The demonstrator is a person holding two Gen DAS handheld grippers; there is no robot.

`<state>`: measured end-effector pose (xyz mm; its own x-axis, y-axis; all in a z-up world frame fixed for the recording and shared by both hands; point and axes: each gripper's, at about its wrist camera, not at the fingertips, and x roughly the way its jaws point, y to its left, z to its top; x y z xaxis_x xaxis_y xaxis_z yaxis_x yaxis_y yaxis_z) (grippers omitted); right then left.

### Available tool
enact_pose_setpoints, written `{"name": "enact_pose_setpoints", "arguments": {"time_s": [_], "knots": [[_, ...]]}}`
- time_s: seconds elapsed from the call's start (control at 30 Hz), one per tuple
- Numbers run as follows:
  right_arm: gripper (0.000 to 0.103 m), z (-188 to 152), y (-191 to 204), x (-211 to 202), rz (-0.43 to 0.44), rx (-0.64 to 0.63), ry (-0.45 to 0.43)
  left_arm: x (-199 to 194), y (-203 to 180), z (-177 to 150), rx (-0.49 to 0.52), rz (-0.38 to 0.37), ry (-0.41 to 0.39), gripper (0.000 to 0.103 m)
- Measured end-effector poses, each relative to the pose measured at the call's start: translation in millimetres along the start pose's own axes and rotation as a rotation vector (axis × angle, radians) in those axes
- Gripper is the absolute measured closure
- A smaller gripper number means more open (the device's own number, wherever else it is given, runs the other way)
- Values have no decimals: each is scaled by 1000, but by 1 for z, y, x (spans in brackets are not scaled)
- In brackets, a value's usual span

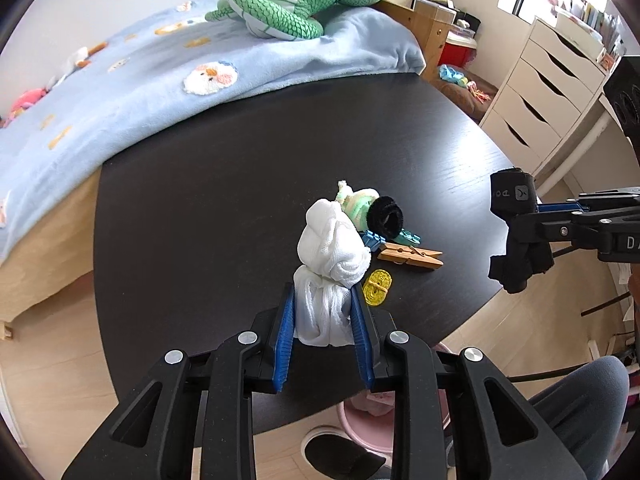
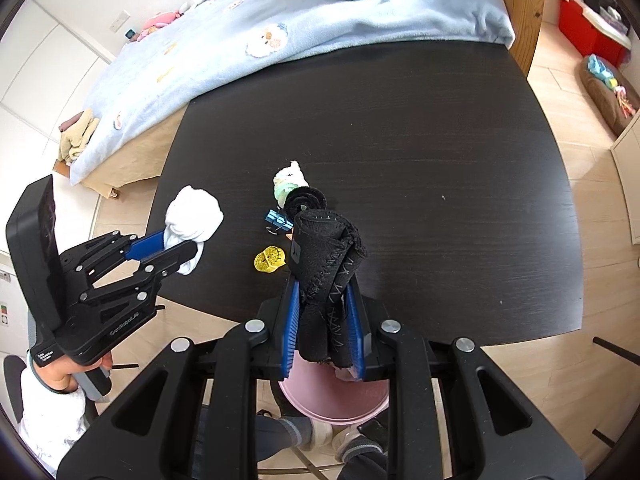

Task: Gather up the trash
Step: 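Close the left tool on the white sock while the right tool holds the black glove, then drop the black glove into the bin with the right tool while the left holds the sock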

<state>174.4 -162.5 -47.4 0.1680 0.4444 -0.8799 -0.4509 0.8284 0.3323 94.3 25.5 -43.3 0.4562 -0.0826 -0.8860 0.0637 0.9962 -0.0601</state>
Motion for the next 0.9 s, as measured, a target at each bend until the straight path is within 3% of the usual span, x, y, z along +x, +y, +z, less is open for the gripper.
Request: {"name": "enact_pose_setpoints", "arguments": {"time_s": [0.53,0.9], "knots": [[81,-65,32,-53,-35,-150,-111,-70,-36,-43,-2,-16,-149,77],[81,-106,50,-64,-26,-217,-117,-89,-60,-71,22,-29,-186,77]]}}
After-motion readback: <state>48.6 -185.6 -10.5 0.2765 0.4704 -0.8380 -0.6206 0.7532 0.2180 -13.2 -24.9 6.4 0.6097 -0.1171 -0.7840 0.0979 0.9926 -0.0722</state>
